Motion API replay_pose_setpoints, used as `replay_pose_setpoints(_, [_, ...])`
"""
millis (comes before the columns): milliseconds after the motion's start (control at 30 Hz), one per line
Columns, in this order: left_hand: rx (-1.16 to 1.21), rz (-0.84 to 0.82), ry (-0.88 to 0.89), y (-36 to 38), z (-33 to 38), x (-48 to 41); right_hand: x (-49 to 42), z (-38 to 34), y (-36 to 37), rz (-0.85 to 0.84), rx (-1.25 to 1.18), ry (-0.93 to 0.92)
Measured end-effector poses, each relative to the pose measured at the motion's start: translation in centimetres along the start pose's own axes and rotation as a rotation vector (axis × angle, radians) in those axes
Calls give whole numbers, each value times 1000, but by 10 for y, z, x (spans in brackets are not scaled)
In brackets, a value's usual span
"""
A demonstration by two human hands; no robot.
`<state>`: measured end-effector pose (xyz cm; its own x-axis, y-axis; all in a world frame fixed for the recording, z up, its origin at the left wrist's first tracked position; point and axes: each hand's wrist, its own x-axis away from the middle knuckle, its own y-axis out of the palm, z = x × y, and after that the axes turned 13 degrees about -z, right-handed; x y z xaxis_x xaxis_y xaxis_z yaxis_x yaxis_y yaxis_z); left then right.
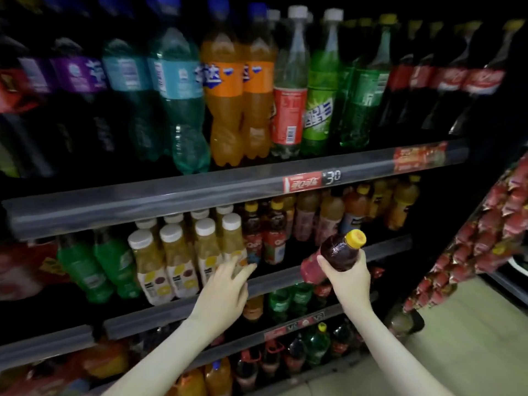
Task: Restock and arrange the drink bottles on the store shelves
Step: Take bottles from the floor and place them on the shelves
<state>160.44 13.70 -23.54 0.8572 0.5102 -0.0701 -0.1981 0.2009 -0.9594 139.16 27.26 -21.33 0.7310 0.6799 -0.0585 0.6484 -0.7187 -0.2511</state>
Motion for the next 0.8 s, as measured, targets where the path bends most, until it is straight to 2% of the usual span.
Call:
replay_pose_setpoints(167, [27,-33,37,26,69,-72,-54,39,-71,117,-18,1])
replay_pose_setpoints(400, [32,-64,6,72,149,-178,-129,78,-147,183,-88,-36])
replay_pose_setpoints(600, [-3,83,-220,71,167,-251,-193,80,-156,88,-82,-25])
replay_pose_setpoints(800, [-37,0,-322,88,164,-276,-232,89,-142,-96,48,78])
